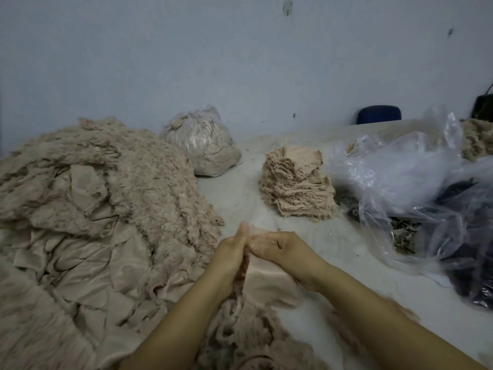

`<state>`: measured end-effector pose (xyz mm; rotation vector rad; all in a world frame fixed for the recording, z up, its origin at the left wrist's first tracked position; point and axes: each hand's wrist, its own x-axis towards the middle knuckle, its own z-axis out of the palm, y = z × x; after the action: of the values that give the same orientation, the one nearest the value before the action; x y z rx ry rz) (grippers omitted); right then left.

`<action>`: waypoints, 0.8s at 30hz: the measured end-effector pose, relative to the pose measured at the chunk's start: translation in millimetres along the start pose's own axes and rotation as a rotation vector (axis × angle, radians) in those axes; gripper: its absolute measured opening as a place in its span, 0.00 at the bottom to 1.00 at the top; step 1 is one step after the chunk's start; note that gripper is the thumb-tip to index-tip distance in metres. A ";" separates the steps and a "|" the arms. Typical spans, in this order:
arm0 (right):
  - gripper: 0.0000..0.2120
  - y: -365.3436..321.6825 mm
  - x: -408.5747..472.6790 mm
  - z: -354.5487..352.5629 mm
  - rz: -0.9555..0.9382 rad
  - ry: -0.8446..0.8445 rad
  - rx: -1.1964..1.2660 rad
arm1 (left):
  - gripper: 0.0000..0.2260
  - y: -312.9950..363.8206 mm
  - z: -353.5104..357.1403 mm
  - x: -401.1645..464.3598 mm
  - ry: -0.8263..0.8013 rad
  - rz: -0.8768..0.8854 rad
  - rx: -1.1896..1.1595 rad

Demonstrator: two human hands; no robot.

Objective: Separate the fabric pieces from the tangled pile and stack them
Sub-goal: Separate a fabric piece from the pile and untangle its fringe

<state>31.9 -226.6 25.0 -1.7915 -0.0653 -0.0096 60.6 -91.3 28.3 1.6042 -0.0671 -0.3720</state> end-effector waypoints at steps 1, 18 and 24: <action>0.14 2.6 1.1 -0.2 0.001 0.046 0.037 | 0.27 -1.5 0.0 -1.3 -0.003 -0.055 -0.062; 0.13 -6.7 36.4 -16.5 -0.173 0.678 0.119 | 0.27 8.3 21.1 9.6 -0.230 -0.303 -0.495; 0.07 23.4 37.7 -34.0 0.076 0.622 -0.204 | 0.20 1.0 5.8 51.6 0.170 0.075 0.126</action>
<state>71.6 -263.4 11.3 -1.9186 0.4634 -0.5311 107.8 -110.8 19.0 1.7467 -0.0210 -0.1748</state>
